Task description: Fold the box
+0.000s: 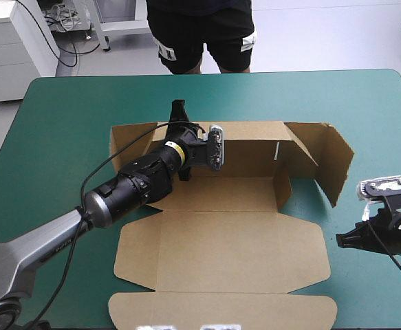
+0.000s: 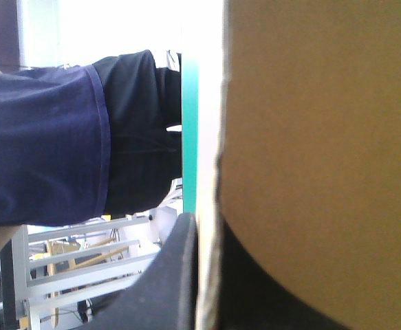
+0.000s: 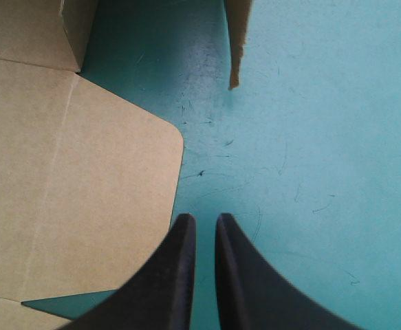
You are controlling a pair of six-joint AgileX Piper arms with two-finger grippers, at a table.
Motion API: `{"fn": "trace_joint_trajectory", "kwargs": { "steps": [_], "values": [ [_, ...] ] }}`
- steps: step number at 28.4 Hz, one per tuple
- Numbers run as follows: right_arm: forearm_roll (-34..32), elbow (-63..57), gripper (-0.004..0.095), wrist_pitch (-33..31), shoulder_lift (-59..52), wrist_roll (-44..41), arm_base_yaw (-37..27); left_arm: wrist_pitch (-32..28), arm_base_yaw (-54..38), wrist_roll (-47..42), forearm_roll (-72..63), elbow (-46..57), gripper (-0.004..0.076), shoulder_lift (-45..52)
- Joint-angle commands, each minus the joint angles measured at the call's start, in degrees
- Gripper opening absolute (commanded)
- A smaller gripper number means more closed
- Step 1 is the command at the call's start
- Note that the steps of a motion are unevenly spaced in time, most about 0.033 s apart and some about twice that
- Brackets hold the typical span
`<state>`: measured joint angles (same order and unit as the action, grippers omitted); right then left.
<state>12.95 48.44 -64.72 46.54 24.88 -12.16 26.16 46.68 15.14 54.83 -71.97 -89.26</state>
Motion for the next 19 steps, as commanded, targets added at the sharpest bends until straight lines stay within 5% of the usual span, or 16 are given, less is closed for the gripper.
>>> {"fn": "trace_joint_trajectory", "kwargs": {
  "steps": [1,9,19],
  "values": [
    [0.76,1.40,0.0087,1.91,-0.47,0.09,-0.05,-2.09,1.98,-1.05,1.67,-2.23,-0.0008,2.52],
    [0.76,1.40,0.0087,1.67,-0.47,0.09,-0.05,-2.25,3.06,-8.64,8.19,0.11,-0.0008,2.52],
    [0.76,1.40,0.0087,1.31,-0.47,0.09,-0.05,4.35,7.43,-41.44,42.96,11.87,-0.0008,2.52]
  ]
}}
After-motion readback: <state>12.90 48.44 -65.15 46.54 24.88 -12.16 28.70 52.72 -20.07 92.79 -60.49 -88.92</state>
